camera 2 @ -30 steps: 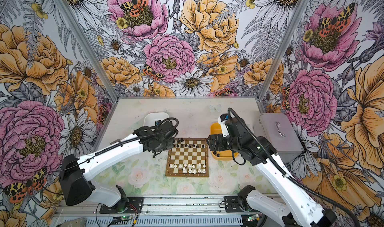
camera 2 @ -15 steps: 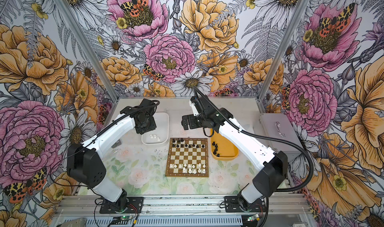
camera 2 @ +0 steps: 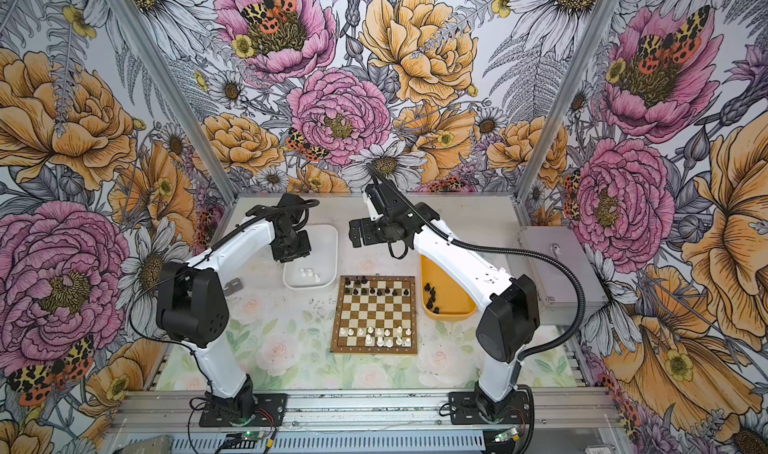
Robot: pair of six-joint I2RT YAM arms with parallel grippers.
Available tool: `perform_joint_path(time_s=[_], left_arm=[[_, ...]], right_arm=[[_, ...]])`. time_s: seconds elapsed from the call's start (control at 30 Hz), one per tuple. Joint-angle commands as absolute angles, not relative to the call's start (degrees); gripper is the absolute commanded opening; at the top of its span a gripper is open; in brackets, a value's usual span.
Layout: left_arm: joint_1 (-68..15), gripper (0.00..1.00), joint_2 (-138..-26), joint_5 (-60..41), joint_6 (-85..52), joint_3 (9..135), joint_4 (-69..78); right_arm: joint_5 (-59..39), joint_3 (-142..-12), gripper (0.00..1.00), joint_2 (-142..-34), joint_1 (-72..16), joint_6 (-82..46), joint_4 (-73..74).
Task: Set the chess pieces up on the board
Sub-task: 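Raise the left gripper off the board and move it over the white tub, then lower the left gripper into the white tub and grasp a white piece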
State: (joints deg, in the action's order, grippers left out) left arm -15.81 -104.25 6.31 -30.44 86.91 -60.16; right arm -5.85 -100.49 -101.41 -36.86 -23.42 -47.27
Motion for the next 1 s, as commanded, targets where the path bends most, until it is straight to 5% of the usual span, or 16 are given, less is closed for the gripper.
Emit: perform_joint_path(time_s=[0.0,0.97], left_arm=[[-17.2,0.42,-106.5,4.6,-30.0,87.7,-58.4],[-18.3,0.39,-112.7,5.3,-31.8,85.5,-56.7]], right_arm=[[-4.7,-102.5,1.00,-102.3,-37.2,-22.5,-46.5],[-1.8,-98.5,1.00,-99.4,-36.3,-22.2,-46.1]])
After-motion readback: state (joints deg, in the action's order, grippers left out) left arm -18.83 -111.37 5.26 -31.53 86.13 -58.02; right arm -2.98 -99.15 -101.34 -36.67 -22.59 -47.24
